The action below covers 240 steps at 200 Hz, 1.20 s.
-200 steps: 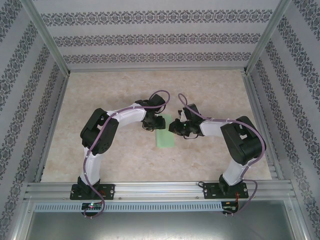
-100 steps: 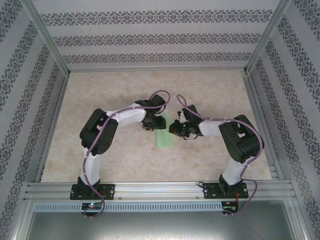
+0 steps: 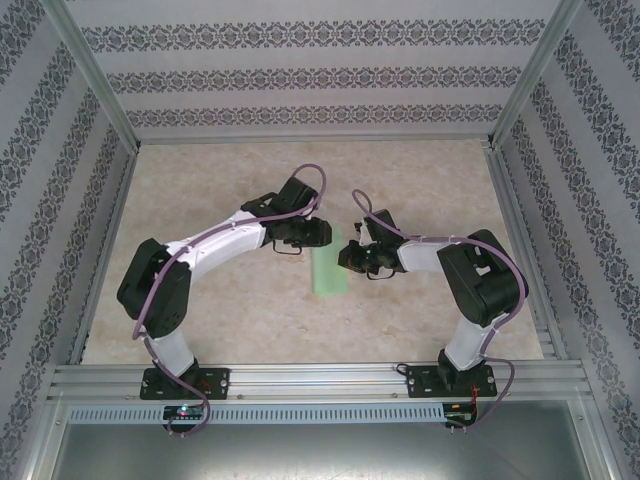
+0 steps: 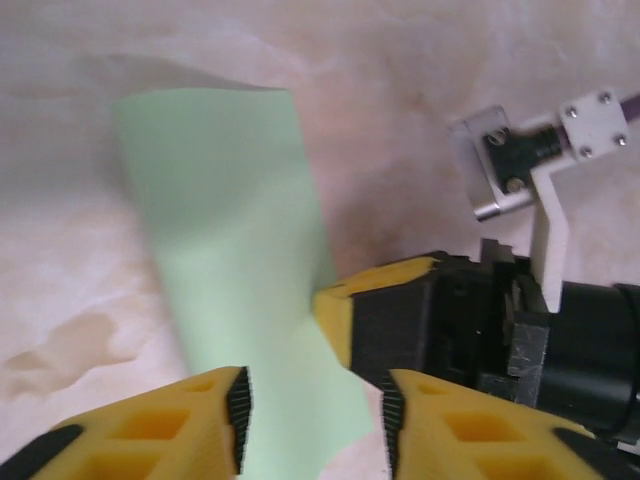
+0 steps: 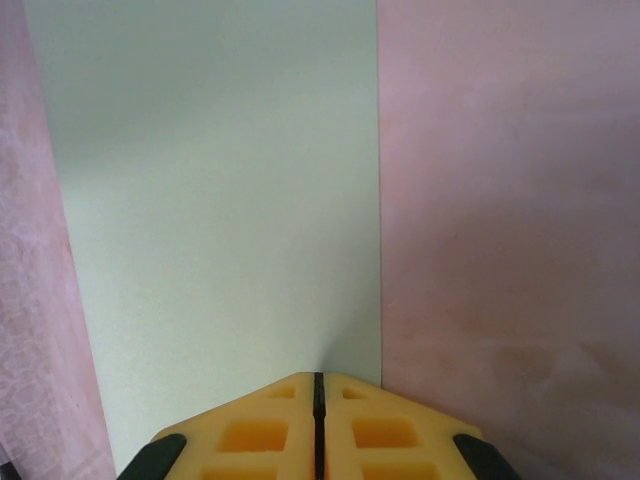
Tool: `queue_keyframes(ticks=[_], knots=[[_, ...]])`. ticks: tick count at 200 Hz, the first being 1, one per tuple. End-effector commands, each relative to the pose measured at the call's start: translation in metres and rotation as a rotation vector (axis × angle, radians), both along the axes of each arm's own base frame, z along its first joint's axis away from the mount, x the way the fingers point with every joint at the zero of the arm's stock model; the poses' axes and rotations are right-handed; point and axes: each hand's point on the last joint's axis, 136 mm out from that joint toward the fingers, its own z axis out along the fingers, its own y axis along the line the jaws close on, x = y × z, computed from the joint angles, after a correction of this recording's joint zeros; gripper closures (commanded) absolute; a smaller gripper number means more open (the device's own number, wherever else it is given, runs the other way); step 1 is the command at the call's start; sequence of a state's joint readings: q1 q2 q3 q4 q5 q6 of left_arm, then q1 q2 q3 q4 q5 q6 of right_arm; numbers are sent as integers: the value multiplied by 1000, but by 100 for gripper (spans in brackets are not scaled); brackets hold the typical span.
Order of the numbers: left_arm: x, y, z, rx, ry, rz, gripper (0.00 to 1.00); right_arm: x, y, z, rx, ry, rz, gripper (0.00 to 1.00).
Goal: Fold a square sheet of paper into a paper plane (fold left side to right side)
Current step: Hold the square sheet of paper at the center of the table, then first fold the square sheet of paper in half at the center of the table.
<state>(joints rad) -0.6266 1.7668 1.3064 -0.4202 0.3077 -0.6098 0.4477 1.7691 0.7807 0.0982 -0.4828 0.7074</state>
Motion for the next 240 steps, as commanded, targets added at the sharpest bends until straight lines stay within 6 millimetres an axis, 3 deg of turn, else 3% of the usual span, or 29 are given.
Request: queue_keyframes(ticks=[1, 44, 95, 137, 193, 219, 240], knots=[[-5, -20, -23, -88, 62, -66, 62, -34, -25, -43, -155, 134, -1, 91], [-3, -21, -55, -54, 110, -70, 67, -34, -25, -42, -161, 134, 4, 91], [-6, 5, -89, 74, 139, -29, 68, -36, -29, -42, -184, 134, 15, 91], [-8, 21, -104, 79, 155, 3, 70, -37, -31, -42, -191, 134, 16, 91], [-6, 43, -97, 104, 135, 31, 72, -37, -33, -42, -204, 133, 16, 91], [-3, 56, -77, 93, 90, 43, 71, -37, -32, -40, -201, 130, 18, 92], [0, 52, -52, 42, 33, 33, 72, -36, -32, -38, -198, 125, 17, 92]])
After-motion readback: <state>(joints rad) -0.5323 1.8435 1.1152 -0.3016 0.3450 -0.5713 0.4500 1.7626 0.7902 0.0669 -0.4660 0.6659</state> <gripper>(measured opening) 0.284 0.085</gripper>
